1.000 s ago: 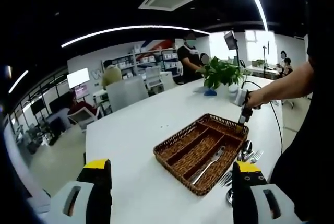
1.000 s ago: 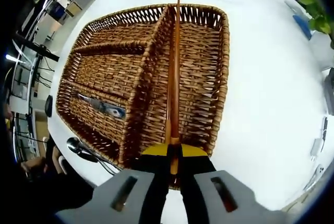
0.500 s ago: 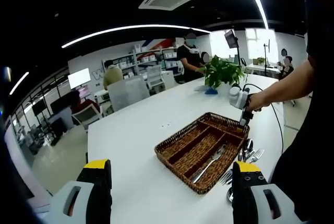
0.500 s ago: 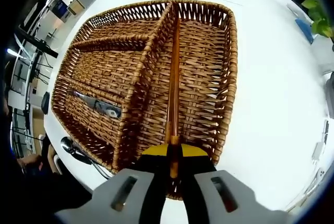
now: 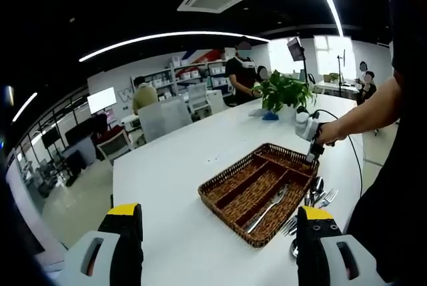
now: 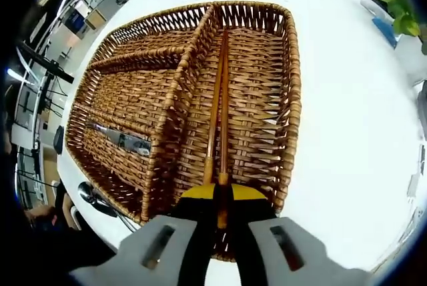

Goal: Arrange the knives, forks, and spoons in their matching storage slots by inserting each utensil handle-first until every utensil is classified and aligned in the correct compartment

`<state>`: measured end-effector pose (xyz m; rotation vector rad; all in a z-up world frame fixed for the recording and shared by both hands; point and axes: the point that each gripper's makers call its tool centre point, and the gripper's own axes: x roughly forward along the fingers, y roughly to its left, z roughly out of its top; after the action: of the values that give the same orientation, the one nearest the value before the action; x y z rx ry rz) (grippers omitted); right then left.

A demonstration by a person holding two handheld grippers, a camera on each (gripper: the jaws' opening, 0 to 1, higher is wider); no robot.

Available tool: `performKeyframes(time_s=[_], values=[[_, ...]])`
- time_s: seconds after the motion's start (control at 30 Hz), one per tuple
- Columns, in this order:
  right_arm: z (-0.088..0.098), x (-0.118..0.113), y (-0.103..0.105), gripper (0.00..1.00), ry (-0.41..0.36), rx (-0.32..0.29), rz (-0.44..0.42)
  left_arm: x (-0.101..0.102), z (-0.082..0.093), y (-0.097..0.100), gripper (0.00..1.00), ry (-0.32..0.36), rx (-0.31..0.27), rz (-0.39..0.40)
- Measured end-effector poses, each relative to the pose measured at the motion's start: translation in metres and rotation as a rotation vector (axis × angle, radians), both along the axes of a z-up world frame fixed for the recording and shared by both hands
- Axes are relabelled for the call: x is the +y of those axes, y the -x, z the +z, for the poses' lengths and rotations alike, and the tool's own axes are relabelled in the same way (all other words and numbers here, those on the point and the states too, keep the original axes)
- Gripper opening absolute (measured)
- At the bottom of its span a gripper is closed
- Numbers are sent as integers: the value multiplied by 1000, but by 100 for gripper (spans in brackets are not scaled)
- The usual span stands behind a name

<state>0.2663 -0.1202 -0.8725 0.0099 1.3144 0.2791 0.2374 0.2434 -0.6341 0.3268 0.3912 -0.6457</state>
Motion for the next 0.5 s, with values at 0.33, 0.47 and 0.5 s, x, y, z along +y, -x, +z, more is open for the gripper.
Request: performKeyframes(time_s=[0.33,0.47,0.5], values=[[10,7,-3,13,-69,-94,42,-3,0,4,100,2,-8,-12],[32,5,-16,21,-74,-196,71,-5,2,6,100,14,-14,-12],[36,3,-16,24,-63,-204,67,-6,2,7,100,15,-14,-12]])
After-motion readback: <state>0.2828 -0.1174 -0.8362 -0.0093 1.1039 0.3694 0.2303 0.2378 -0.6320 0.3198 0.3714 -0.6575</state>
